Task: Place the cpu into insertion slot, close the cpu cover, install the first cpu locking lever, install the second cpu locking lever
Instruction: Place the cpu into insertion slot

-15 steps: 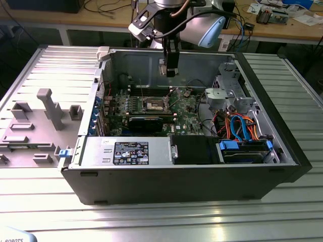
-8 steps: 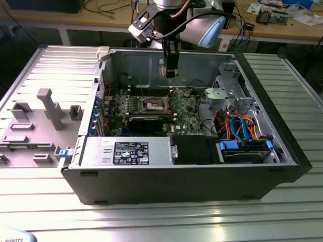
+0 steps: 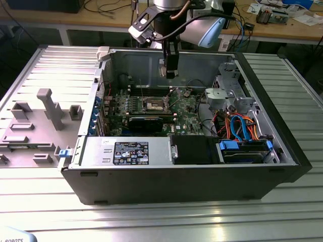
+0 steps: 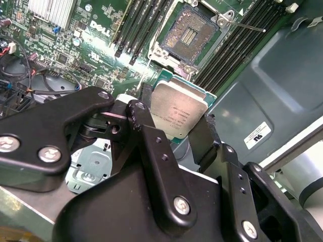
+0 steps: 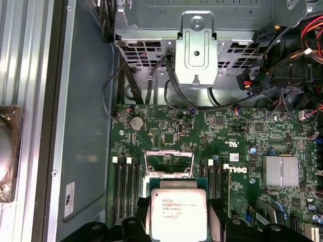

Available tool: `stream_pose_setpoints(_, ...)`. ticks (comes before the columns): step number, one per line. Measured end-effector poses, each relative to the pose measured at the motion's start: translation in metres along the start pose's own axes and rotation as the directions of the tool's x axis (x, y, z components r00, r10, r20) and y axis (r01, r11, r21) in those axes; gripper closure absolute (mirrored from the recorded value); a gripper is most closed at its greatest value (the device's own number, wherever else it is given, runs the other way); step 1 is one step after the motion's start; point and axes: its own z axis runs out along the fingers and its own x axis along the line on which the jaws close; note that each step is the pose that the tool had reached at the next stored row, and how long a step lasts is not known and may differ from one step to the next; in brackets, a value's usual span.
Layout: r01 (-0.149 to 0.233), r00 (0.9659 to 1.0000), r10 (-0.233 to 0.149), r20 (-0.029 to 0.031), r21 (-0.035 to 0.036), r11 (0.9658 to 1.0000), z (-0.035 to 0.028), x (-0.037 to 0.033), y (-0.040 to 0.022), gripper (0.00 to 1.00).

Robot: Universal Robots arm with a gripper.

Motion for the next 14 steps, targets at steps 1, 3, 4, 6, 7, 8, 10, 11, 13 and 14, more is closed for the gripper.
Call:
stream_pose_setpoints(1, 0.0, 1.0, 0.0, 0.0, 0.0, 1.0, 0.0001, 0.0, 0.0, 0.46)
stream_pose_setpoints(3, 0.0, 1.0, 0.0, 0.0, 0.0, 1.0, 0.0002, 0.0, 0.0, 0.46)
stream_pose_setpoints(4, 0.0, 1.0, 0.0, 0.0, 0.0, 1.0, 0.0003, 0.0, 0.0, 0.46)
stream_pose_setpoints(6, 0.0, 1.0, 0.0, 0.0, 0.0, 1.0, 0.0004, 0.0, 0.0, 0.46)
stream_pose_setpoints(7, 0.0, 1.0, 0.0, -0.0001, -0.0001, 1.0, 0.0006, 0.0, 0.0, 0.46)
stream_pose_setpoints(8, 0.0, 1.0, 0.0, -0.0001, -0.0001, 1.0, 0.003, -0.0001, -0.0003, 0.46)
stream_pose_setpoints(10, 0.0, 1.0, 0.0, -0.0001, -0.0001, 1.0, 0.0111, -0.0002, -0.001, 0.46)
stream_pose_setpoints(11, -0.001, 1.0, 0.001, 0.0003, -0.0001, 1.0, 0.0157, -0.0003, -0.0014, 0.46)
stream_pose_setpoints(13, -0.038, 0.9993, 0.038, 0.005, 0.0002, 0.9993, 0.0254, 0.0, -0.0081, 0.46)
stream_pose_setpoints(14, -0.038, 0.9993, 0.038, 0.0049, 0.0002, 0.9993, 0.0254, 0.0001, -0.0081, 0.46)
